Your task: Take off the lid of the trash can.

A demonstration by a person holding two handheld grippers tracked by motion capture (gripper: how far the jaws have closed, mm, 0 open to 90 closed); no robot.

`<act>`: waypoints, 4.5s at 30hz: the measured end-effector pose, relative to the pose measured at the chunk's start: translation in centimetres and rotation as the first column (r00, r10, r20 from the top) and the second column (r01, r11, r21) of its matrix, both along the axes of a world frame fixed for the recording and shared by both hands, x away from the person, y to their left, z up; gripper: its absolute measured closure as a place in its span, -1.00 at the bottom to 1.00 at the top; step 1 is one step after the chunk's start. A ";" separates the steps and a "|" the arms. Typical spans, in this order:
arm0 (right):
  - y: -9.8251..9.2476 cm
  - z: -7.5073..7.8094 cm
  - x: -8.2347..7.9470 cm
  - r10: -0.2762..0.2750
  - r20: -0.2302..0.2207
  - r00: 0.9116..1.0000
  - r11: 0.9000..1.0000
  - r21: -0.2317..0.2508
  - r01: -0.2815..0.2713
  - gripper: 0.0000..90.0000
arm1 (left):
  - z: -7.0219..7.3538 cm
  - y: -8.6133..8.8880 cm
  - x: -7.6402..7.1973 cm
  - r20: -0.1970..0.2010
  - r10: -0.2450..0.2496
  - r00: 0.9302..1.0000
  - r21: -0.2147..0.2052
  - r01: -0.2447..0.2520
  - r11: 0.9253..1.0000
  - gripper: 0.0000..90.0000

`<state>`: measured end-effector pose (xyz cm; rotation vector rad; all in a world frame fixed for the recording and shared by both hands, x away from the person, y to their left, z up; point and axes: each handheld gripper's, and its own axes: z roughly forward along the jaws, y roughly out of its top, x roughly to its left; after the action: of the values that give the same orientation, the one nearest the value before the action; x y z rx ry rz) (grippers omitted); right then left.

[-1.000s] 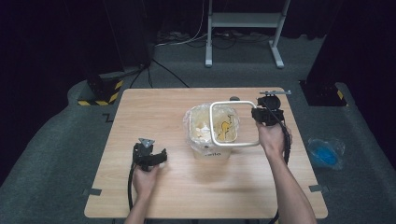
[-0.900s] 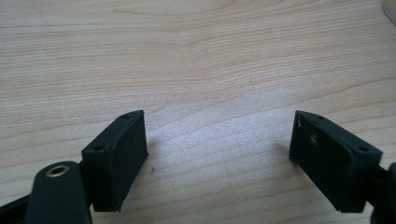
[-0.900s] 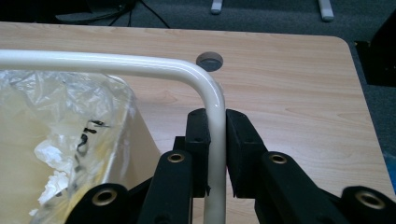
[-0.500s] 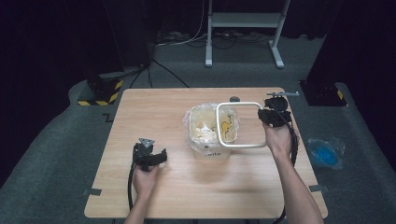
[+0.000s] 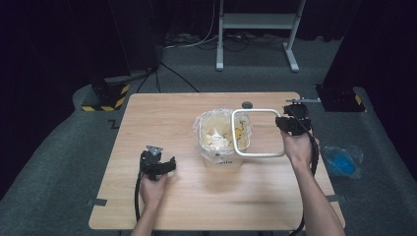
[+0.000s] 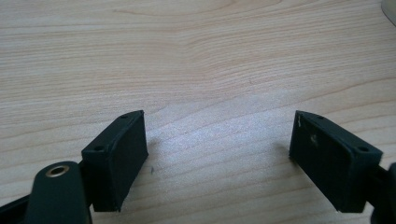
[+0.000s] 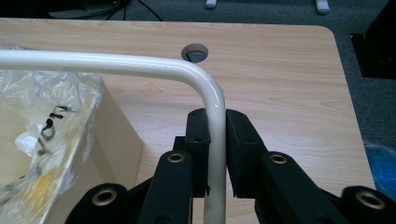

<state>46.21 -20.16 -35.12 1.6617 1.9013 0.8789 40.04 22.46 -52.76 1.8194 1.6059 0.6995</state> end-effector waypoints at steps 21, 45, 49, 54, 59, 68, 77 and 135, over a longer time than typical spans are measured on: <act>-3.1 -0.4 -0.6 -0.046 -0.004 0.999 0.999 0.020 0.046 0.78 | 0.0 0.0 0.0 0.000 0.001 1.000 0.000 -0.001 1.000 -0.57; -5.8 -1.3 -1.3 -0.084 -0.001 0.996 0.995 0.052 0.084 0.78 | 0.0 0.0 0.0 0.000 0.002 1.000 0.000 -0.002 1.000 -0.57; -6.3 -1.6 -1.4 -0.088 0.000 0.996 0.995 0.056 0.088 0.78 | 0.0 0.0 0.0 0.000 0.001 1.000 0.000 -0.001 1.000 -0.57; -6.8 -2.0 -1.6 -0.103 -0.003 0.995 0.993 0.060 0.103 0.78 | 0.0 0.0 0.0 0.000 0.002 1.000 -0.001 -0.002 1.000 -0.57; -7.5 -2.4 -1.6 -0.115 0.000 0.993 0.992 0.055 0.115 0.78 | 0.0 0.0 0.0 -0.001 0.001 1.000 0.000 -0.001 1.000 -0.57; -8.6 -3.7 -1.8 -0.147 -0.013 0.989 0.988 0.049 0.147 0.78 | 0.0 0.0 0.0 0.000 0.001 1.000 0.000 -0.001 1.000 -0.57; -8.6 -5.7 -1.7 -0.150 -0.026 0.988 0.988 0.039 0.151 0.78 | 0.0 0.0 0.0 0.000 0.001 1.000 0.000 -0.001 1.000 -0.57; -8.6 -12.2 -0.3 -0.171 -0.094 0.981 0.985 -0.006 0.171 0.77 | 0.0 0.0 0.0 0.000 0.001 1.000 0.001 -0.001 1.000 -0.57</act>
<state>45.91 -28.76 -47.31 1.8664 1.7846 0.7461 40.06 22.43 -52.76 1.8190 1.6073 0.7006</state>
